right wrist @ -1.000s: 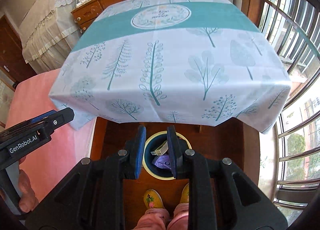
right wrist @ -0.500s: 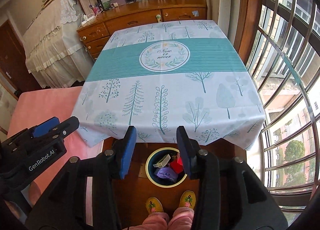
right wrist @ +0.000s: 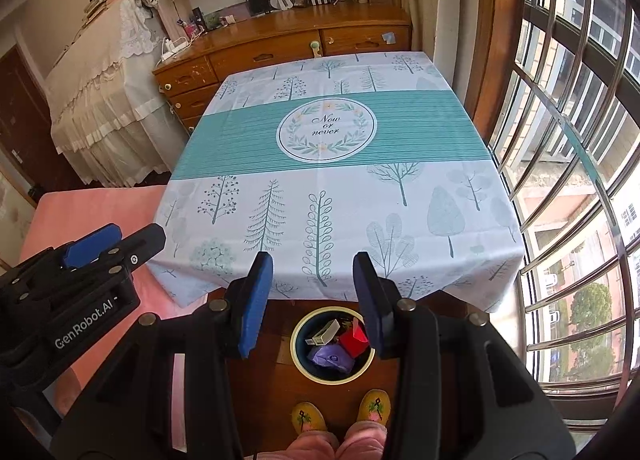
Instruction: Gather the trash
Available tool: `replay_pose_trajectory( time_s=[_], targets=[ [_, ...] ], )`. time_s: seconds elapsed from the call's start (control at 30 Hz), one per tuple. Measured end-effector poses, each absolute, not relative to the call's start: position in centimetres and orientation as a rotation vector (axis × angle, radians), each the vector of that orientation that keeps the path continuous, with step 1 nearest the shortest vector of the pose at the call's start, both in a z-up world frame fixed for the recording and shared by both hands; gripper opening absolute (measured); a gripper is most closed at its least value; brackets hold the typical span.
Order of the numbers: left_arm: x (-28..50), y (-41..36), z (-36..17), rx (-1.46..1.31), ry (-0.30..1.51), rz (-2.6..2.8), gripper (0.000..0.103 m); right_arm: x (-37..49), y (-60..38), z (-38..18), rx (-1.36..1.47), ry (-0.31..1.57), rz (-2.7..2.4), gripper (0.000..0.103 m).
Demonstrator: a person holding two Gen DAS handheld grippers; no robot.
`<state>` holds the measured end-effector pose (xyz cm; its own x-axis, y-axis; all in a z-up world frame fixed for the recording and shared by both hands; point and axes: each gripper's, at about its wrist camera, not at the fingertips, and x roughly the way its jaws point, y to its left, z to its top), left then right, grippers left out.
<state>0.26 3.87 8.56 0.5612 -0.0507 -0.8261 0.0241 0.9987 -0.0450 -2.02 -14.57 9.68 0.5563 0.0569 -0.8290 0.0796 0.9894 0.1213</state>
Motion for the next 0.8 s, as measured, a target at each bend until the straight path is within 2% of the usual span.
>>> replay_pose_trajectory(
  time_s=[0.8],
  targets=[
    [1.1,3.9,7.6,-0.023,0.991,-0.041,0.052,-0.4,-14.6,8.7,0.148,0.984,-0.001,0.038]
  ],
)
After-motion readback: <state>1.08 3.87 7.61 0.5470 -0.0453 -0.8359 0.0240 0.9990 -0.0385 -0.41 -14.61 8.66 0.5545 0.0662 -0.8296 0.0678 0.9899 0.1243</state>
